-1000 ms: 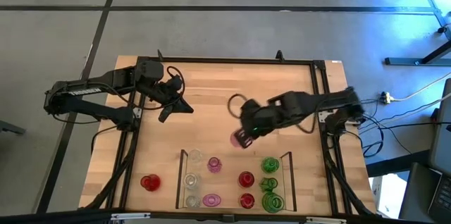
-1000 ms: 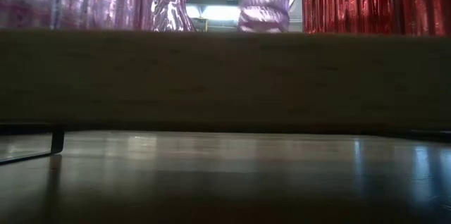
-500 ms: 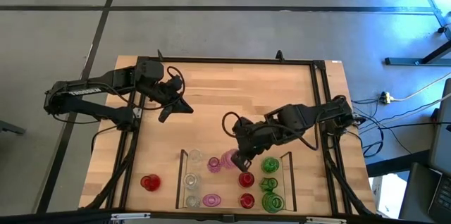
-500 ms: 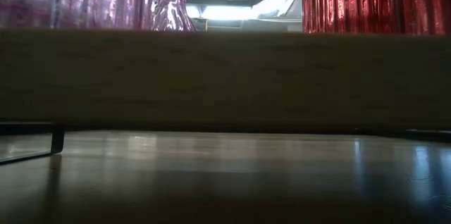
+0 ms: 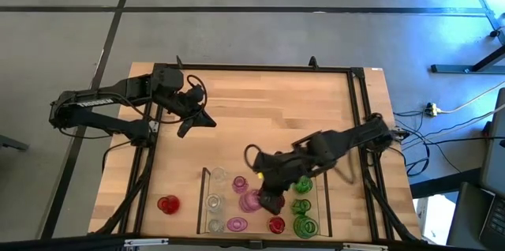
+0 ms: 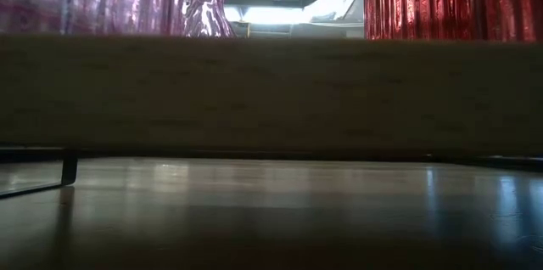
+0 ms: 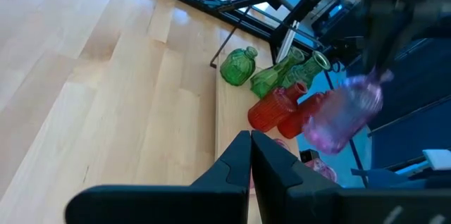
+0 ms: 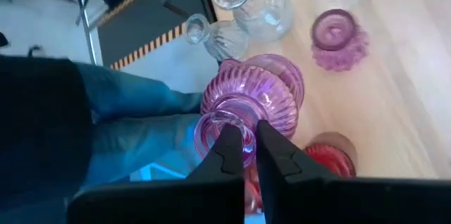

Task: Sort vases onto shelf
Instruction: Put the purple vase aligned with the other purple vases on the shelf

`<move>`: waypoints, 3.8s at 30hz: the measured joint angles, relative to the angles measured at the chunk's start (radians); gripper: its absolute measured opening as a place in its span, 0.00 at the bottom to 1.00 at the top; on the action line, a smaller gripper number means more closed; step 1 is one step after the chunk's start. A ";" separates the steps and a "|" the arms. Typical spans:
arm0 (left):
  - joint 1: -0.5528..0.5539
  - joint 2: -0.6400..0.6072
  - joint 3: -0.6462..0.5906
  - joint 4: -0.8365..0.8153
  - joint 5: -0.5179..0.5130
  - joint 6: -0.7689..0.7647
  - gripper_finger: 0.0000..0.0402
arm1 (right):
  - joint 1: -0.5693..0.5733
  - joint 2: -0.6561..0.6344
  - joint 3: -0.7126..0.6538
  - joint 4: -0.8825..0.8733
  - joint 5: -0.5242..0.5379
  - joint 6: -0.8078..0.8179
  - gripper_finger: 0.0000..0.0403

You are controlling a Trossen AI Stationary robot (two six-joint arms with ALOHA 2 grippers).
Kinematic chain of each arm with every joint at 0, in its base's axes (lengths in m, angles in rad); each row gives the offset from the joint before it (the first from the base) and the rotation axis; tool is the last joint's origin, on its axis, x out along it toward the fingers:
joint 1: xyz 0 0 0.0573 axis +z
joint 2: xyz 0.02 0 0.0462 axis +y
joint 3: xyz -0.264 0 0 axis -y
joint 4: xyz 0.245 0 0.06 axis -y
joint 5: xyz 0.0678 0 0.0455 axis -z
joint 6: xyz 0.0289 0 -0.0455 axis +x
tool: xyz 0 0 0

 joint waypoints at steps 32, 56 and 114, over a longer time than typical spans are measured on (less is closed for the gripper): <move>0.000 0.000 0.000 -0.053 0.006 0.008 0.01 | -0.068 0.148 -0.002 0.082 -0.110 -0.190 0.00; 0.000 0.000 0.000 -0.077 0.002 0.027 0.01 | -0.079 0.194 -0.003 0.089 -0.151 -0.269 0.00; 0.000 0.000 0.000 -0.077 0.001 0.060 0.01 | -0.085 0.242 -0.002 0.109 -0.133 -0.292 0.00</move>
